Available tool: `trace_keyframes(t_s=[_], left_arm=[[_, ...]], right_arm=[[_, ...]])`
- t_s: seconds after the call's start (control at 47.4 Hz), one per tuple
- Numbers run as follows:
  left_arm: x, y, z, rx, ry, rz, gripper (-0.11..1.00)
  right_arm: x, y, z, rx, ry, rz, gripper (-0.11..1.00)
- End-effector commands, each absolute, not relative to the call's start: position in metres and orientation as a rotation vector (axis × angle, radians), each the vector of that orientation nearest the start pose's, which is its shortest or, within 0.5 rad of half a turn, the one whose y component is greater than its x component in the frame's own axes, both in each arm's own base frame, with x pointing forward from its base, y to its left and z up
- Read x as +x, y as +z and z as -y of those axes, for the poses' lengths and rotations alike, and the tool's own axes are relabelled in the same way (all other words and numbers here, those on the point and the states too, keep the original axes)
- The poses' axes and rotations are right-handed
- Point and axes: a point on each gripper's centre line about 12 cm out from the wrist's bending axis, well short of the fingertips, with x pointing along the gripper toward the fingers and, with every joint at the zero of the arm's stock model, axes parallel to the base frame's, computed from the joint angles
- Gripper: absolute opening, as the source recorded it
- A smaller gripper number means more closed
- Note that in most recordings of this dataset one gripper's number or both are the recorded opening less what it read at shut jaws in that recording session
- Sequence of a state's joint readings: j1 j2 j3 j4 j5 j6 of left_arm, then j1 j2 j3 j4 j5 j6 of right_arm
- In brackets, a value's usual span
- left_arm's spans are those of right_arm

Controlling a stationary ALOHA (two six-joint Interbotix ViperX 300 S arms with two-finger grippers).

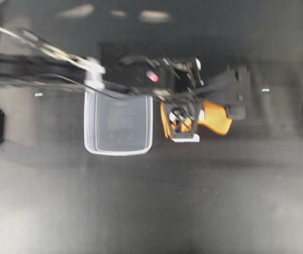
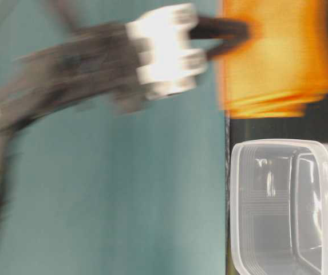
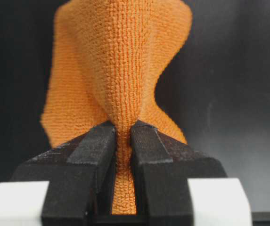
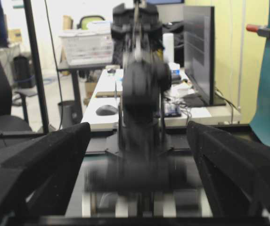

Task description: Place the orange towel into the container with the left arm.

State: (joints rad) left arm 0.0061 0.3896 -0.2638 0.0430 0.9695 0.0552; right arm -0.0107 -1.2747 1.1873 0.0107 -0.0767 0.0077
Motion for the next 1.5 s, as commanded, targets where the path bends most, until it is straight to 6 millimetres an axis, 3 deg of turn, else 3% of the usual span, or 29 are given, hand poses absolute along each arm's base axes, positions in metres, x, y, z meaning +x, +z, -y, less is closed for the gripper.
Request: trace_keyframes(t_s=[0.0, 0.105, 0.19, 0.337, 0.464, 0.759, 0.949, 1.476], left_arm=[[0.495, 0.305, -0.006, 0.089, -0.001, -1.028, 0.06], [0.462, 0.333, -0.009, 0.083, 0.007, -1.059, 0.06], [0.439, 0.342, -0.012, 0.078, 0.014, -1.095, 0.06], [0.402, 0.330, -0.019, 0.068, 0.027, -1.163, 0.06], [0.383, 0.314, -0.019, 0.067, 0.027, -1.182, 0.06], [0.383, 0.284, -0.019, 0.074, 0.022, -1.091, 0.06], [0.384, 0.263, -0.017, 0.074, 0.017, -1.144, 0.06], [0.379, 0.238, -0.018, 0.073, 0.014, -1.212, 0.06]], right_arm=[[0.147, 0.321, 0.001, 0.021, -0.007, 0.173, 0.80], [0.147, 0.321, 0.001, 0.021, -0.007, 0.173, 0.80], [0.146, 0.322, 0.001, 0.021, -0.007, 0.178, 0.80], [0.146, 0.322, 0.001, 0.021, -0.008, 0.181, 0.80], [0.146, 0.322, 0.001, 0.021, -0.008, 0.181, 0.80], [0.146, 0.322, 0.001, 0.021, -0.007, 0.181, 0.80], [0.146, 0.321, 0.001, 0.019, -0.007, 0.180, 0.80], [0.147, 0.321, 0.001, 0.021, -0.007, 0.176, 0.80]])
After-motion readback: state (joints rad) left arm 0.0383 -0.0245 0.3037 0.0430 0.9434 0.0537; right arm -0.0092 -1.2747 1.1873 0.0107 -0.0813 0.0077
